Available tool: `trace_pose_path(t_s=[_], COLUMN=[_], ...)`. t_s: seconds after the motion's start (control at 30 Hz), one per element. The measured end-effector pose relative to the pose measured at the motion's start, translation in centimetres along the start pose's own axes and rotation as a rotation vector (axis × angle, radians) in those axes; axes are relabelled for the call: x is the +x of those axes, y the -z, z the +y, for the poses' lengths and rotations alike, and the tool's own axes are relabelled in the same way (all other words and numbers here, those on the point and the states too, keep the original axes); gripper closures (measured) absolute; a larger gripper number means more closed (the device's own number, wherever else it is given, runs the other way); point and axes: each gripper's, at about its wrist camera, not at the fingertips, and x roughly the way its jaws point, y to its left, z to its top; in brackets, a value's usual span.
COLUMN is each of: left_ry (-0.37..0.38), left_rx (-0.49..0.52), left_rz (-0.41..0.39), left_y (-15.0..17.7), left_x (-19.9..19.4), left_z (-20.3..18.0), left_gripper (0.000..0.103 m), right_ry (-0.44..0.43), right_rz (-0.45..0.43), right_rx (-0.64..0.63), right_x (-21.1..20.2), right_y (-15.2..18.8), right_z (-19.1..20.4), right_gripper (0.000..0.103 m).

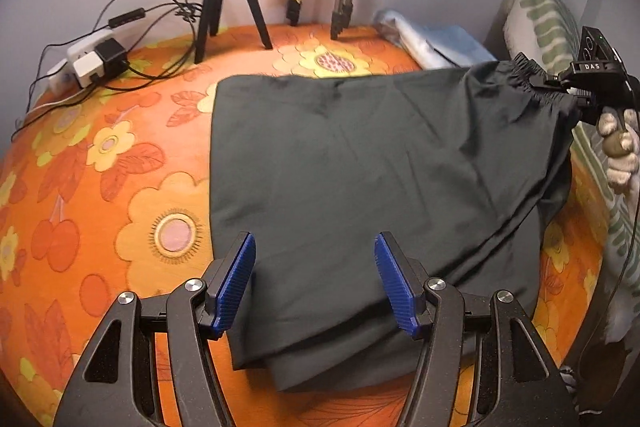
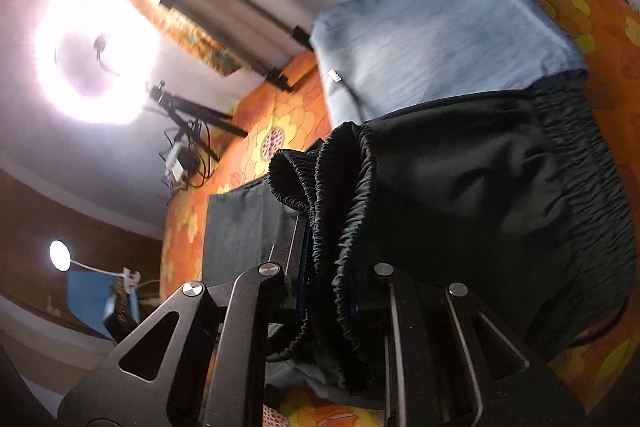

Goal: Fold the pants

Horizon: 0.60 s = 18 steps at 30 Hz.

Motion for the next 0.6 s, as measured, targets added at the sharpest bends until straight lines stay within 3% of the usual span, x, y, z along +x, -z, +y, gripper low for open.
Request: trace_pose_path(t_s=[0.2, 0.27, 0.3, 0.37, 0.5, 0.6], left_ry=[-0.008, -0.004, -0.005, -0.005, -0.002, -0.002], left_rx=[0.029, 0.031, 0.033, 0.037, 0.037, 0.034], left_rz=[0.038, 0.047, 0.049, 0.051, 0.057, 0.061], left_y=[0.5, 0.6, 0.7, 0.8, 0.9, 1.1], left_x=[1.1, 1.4, 1.4, 1.5, 1.7, 2.0], left_z=[-1.1, -1.3, -1.3, -1.4, -1.3, -1.4], left_gripper=[0.041, 0.041, 0.041, 0.041, 0.041, 0.041], right_ry=[0.012, 0.02, 0.039, 0.061, 0.091, 0.13], right_rz=[0.007, 0.013, -0.002, -0.069, -0.139, -0.147], right_rx=[0.024, 0.026, 0.035, 0.053, 0.046, -0.033], right_x=[-0.2, -0.7, -1.3, -3.4, -6.5, -7.0], right_y=[-0.3, -0.5, -0.6, -0.9, -0.7, -0.2], right_z=[-4.4, -5.1, -5.5, -6.4, -7.0, -5.7], right_gripper=[0.086, 0.079, 0.07, 0.063, 0.063, 0.063])
